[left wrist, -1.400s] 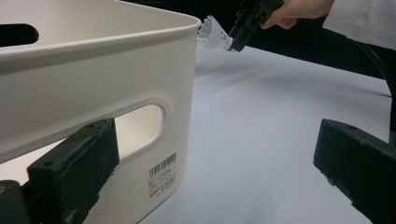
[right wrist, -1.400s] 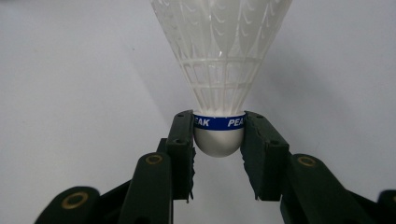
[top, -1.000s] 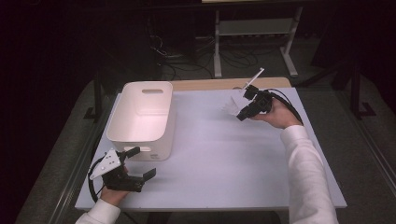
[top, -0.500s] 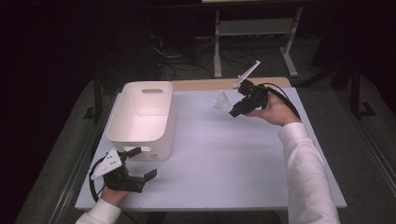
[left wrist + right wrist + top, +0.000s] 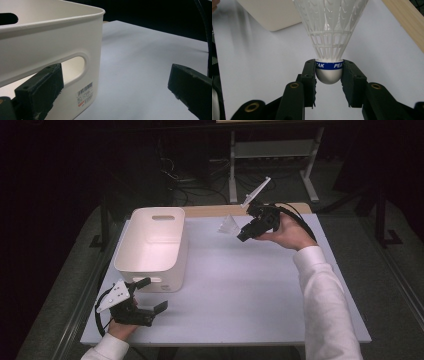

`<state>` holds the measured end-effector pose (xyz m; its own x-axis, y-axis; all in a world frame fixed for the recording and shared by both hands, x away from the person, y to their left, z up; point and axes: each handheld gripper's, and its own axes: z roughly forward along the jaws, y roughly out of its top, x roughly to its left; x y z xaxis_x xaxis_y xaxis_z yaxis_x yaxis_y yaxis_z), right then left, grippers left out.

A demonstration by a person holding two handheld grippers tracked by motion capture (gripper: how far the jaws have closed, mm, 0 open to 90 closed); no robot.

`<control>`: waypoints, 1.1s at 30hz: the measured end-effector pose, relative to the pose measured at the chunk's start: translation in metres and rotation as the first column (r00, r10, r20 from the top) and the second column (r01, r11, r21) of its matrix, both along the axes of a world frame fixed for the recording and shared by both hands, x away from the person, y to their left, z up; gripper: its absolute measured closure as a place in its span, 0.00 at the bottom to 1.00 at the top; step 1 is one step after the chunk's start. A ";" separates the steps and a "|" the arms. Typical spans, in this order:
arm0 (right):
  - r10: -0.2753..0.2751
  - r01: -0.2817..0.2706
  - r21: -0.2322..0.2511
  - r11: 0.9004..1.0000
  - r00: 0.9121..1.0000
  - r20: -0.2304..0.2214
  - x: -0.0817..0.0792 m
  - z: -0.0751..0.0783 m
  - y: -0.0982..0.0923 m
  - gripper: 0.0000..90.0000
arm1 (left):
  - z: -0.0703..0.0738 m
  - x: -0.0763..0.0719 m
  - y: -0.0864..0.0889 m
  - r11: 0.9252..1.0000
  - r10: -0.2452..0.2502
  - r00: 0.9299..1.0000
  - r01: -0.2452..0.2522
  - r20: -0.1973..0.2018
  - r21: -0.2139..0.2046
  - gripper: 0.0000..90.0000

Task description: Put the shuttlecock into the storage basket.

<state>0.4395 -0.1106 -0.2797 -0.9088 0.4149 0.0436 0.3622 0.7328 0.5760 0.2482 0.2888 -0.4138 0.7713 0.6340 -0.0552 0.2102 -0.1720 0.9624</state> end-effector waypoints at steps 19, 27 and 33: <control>0.049 -0.050 0.020 0.999 0.998 0.038 -0.009 0.023 0.023 0.71 | 0.000 -0.001 -0.002 1.000 0.009 1.000 -0.009 -0.008 -0.015 0.00; 0.066 -0.067 0.022 0.997 0.997 0.049 -0.012 0.030 0.034 0.71 | 0.000 -0.001 0.000 1.000 0.005 1.000 -0.005 -0.007 0.007 0.00; 0.083 -0.085 0.033 0.996 0.995 0.063 -0.013 0.035 0.041 0.71 | -0.001 0.000 -0.001 1.000 0.004 1.000 -0.004 0.001 -0.003 0.00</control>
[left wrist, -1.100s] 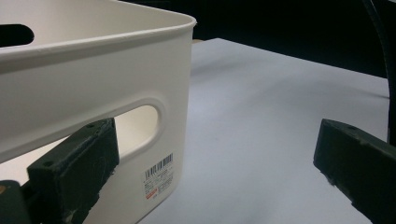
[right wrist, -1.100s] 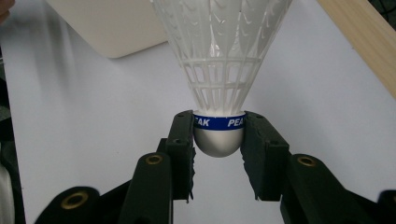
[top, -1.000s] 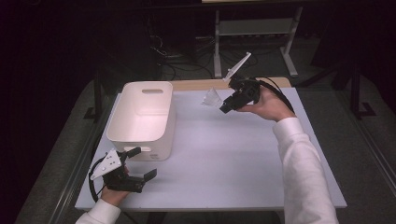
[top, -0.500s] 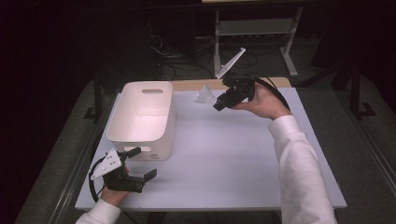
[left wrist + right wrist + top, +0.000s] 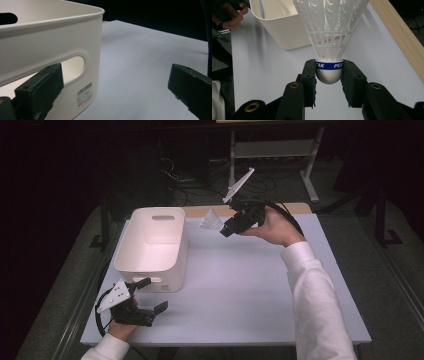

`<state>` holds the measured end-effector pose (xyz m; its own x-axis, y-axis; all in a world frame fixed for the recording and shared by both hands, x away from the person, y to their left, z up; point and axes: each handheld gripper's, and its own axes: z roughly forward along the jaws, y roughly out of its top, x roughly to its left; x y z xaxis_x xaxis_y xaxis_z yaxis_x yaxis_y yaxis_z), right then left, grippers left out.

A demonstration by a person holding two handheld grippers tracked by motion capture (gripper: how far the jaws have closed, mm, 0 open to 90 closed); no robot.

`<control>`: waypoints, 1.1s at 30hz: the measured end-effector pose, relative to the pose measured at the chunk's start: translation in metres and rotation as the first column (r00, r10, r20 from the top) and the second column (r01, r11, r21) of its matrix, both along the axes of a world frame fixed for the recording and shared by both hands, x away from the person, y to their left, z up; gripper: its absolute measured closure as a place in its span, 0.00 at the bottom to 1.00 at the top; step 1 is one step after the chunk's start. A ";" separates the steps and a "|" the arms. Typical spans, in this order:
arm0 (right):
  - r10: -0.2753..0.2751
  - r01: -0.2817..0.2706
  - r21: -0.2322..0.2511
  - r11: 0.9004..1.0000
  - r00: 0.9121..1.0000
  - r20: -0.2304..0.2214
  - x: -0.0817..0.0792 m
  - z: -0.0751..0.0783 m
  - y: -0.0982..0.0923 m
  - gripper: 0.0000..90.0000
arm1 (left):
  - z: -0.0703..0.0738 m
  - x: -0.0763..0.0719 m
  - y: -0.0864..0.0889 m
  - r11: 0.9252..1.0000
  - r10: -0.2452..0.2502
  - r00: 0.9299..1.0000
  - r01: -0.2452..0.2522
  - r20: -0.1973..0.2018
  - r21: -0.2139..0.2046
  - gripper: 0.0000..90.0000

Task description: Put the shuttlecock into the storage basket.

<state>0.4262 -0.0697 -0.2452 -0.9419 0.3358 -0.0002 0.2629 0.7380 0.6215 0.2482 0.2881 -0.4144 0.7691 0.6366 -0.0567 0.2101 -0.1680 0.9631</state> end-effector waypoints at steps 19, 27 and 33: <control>0.053 -0.054 0.032 0.998 0.998 0.020 -0.002 0.011 0.029 0.71 | 0.000 0.000 0.001 1.000 0.007 1.000 -0.007 -0.005 -0.029 0.00; 0.084 -0.085 0.045 0.995 0.996 0.026 -0.003 0.015 0.047 0.71 | 0.000 0.000 0.001 1.000 0.003 1.000 -0.003 -0.004 -0.023 0.00; 0.100 -0.102 0.055 0.993 0.995 0.025 -0.003 0.010 0.060 0.71 | 0.000 0.000 0.000 0.999 0.005 1.000 -0.005 -0.006 -0.036 0.00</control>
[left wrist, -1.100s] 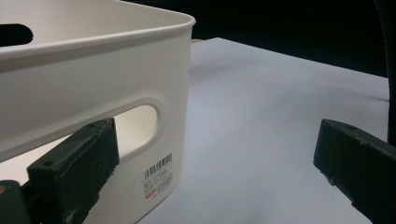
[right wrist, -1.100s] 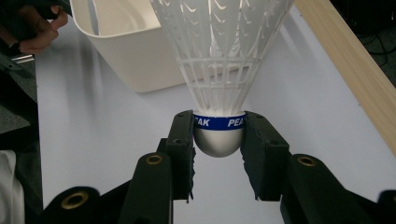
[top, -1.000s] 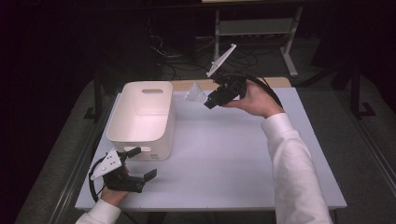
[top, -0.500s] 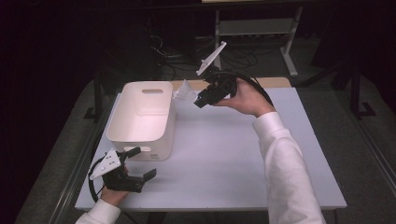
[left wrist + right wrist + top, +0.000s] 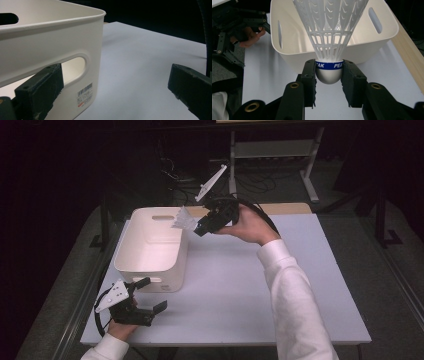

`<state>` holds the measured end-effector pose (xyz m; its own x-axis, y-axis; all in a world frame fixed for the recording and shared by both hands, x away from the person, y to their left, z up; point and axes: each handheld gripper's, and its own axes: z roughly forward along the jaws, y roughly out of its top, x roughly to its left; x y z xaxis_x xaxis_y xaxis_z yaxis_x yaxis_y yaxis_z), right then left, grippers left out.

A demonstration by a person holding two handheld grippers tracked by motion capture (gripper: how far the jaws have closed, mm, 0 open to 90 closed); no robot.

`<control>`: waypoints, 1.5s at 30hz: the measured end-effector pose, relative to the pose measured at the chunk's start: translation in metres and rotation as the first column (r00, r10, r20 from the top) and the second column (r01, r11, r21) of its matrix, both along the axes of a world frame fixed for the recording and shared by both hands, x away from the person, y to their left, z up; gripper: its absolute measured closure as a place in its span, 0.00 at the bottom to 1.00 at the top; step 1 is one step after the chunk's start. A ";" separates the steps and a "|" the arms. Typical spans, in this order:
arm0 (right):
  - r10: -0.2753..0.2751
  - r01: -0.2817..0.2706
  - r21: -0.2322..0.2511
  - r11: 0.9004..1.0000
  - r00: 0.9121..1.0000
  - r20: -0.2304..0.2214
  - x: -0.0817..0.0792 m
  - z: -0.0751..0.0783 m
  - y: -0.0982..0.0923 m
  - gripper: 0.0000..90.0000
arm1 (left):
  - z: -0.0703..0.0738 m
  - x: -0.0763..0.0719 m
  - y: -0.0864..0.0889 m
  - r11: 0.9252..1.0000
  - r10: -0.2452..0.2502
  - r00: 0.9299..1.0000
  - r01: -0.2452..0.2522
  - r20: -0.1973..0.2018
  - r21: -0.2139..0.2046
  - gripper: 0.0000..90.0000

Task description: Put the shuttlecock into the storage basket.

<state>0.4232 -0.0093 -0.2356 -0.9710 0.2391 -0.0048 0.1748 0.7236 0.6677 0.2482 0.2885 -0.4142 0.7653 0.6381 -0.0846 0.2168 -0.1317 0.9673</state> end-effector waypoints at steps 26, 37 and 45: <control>0.069 -0.068 0.030 0.997 0.997 -0.031 -0.002 -0.013 0.040 0.71 | 0.001 0.000 0.001 1.000 -0.004 1.000 0.004 -0.001 0.017 0.00; 0.097 -0.096 0.031 0.995 0.994 -0.042 -0.004 -0.019 0.056 0.71 | 0.000 -0.001 0.001 1.000 -0.003 1.000 0.003 -0.003 0.013 0.00; 0.113 -0.112 0.028 0.993 0.992 -0.059 -0.005 -0.024 0.066 0.71 | 0.001 0.000 0.002 1.000 -0.006 1.000 0.006 0.003 0.022 0.00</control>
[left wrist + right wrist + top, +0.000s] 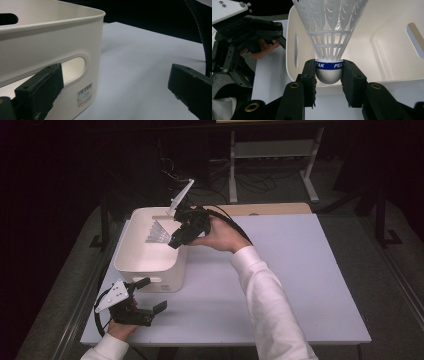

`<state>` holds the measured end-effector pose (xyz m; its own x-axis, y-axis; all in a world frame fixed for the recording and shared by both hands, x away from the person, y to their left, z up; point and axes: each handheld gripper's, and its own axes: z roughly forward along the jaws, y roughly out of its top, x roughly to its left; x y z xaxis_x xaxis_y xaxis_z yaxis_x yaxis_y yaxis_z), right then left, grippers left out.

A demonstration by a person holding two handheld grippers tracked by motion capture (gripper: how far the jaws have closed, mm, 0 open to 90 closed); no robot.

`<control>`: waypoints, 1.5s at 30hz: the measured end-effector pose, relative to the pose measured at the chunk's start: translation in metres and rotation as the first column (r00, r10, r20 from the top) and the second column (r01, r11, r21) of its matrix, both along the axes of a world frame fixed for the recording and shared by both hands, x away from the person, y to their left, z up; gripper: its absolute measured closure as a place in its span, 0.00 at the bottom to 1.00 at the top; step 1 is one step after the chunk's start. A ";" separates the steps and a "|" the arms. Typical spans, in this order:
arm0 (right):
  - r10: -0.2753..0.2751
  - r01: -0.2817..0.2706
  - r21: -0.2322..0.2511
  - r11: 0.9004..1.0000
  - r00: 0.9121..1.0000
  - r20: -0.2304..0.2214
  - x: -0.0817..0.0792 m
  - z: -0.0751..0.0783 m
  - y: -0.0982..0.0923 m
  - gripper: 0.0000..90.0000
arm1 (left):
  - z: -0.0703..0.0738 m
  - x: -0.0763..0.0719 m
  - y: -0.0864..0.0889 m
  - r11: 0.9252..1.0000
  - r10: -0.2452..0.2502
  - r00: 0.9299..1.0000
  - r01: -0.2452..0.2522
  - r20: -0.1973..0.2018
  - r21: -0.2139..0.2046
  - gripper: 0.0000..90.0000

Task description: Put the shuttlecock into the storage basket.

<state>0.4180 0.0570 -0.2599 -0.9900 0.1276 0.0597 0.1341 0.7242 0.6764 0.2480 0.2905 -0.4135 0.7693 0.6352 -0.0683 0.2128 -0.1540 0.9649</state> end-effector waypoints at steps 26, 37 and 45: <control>0.029 -0.028 0.005 1.000 0.999 -0.026 0.006 -0.017 0.021 0.71 | 0.000 -0.001 0.000 1.000 0.003 1.000 -0.003 -0.012 -0.012 0.00; 0.029 -0.029 -0.004 1.000 0.999 -0.038 0.012 -0.025 0.025 0.71 | 0.000 -0.001 0.000 1.000 0.002 1.000 -0.002 -0.012 -0.004 0.00; 0.031 -0.032 -0.010 0.999 0.998 -0.058 0.015 -0.033 0.031 0.71 | 0.000 -0.001 0.000 1.000 0.004 1.000 -0.004 -0.013 -0.005 0.00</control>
